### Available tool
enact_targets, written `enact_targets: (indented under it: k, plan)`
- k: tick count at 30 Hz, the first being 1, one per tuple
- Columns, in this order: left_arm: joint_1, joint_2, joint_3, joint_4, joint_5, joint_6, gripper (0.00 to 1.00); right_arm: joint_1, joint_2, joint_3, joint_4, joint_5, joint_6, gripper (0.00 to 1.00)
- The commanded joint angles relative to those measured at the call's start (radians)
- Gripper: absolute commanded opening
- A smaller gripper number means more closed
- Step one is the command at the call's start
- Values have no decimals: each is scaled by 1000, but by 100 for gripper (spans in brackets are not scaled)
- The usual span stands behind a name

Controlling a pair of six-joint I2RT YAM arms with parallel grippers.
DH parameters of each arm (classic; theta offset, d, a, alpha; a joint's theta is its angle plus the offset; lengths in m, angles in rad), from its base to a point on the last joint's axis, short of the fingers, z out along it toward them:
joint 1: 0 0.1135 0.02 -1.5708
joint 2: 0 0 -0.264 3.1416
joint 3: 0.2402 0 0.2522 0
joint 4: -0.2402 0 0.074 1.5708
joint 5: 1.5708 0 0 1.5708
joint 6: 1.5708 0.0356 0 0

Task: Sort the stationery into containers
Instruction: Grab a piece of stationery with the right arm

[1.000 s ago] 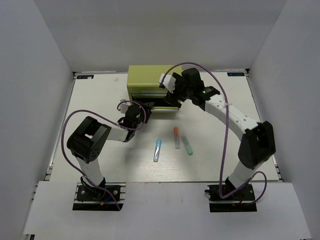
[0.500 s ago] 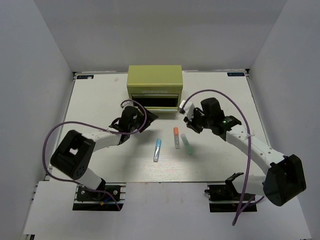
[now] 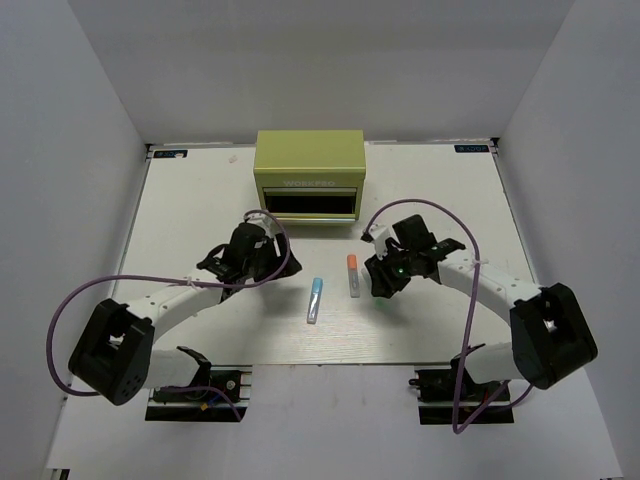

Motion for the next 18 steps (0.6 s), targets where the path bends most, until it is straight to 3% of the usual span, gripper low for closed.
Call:
enact_targets:
  k: [1, 13, 16, 17, 18]
  plan:
    - [-10, -28, 46, -136, 4, 143, 76, 13, 40, -5, 52, 37, 85, 53]
    - [-64, 9, 181, -407, -332, 190, 80, 60, 155, -8, 134, 212, 102, 54]
    - [-64, 28, 194, -461, -397, 157, 90, 64, 160, -5, 132, 218, 92, 38]
    - [-64, 28, 194, -472, -397, 128, 96, 67, 161, 0, 128, 217, 84, 28]
    - [-64, 28, 194, -472, -385, 127, 96, 64, 158, 0, 122, 214, 84, 24]
